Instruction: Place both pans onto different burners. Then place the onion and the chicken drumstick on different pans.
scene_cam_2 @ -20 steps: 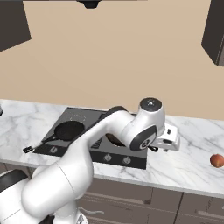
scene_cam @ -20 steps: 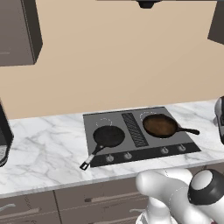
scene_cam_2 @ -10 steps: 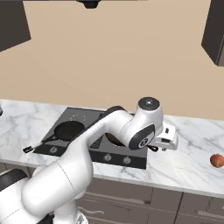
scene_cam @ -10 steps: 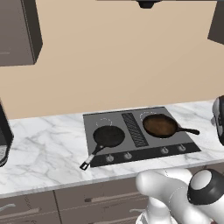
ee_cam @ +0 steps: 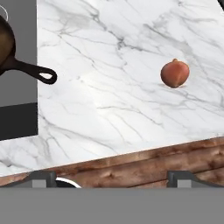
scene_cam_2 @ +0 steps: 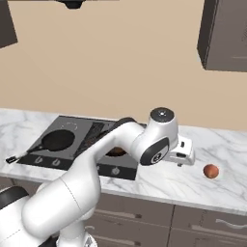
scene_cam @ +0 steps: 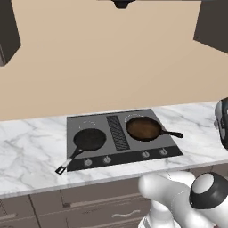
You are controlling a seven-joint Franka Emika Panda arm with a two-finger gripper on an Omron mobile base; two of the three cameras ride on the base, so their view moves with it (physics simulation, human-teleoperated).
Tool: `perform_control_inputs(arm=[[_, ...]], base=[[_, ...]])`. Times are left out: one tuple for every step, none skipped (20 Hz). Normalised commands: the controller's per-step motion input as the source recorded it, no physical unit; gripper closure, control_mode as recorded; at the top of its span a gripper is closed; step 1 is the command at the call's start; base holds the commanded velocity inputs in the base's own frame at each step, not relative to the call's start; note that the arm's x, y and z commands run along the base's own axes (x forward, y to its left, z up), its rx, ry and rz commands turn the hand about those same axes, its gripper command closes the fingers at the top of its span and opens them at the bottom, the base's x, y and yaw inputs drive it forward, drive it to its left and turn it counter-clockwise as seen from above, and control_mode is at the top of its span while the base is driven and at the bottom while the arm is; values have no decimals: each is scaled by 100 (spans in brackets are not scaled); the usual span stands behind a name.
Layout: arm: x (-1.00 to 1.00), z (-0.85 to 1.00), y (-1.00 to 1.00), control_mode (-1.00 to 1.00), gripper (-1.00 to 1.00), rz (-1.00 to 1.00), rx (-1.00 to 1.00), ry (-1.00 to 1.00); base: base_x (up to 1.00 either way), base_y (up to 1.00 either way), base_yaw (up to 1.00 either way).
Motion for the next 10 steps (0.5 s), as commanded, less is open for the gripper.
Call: perform_control_inputs(arm=[[0, 0, 0, 100, -100, 0, 0, 0], [0, 0, 0, 100, -100, 0, 0, 0], [0, 0, 0, 100, -100, 0, 0, 0], [0, 0, 0, 100, -100, 0, 0, 0], [0, 0, 0, 100, -100, 0, 0, 0], [0, 0, 0, 100, -100, 0, 0, 0], [0, 0, 0, 100, -100, 0, 0, 0], [0, 0, 0, 100, -100, 0, 0, 0], [0, 0, 0, 100, -100, 0, 0, 0], [0, 0, 0, 100, -100, 0, 0, 0]], base=[[-10, -85, 0], [-5, -83, 0], [-1, -82, 0], [0, -75, 0], [0, -54, 0], [0, -31, 0], [0, -22, 0], [0, -22, 0], [4, -19, 0], [7, -15, 0]])
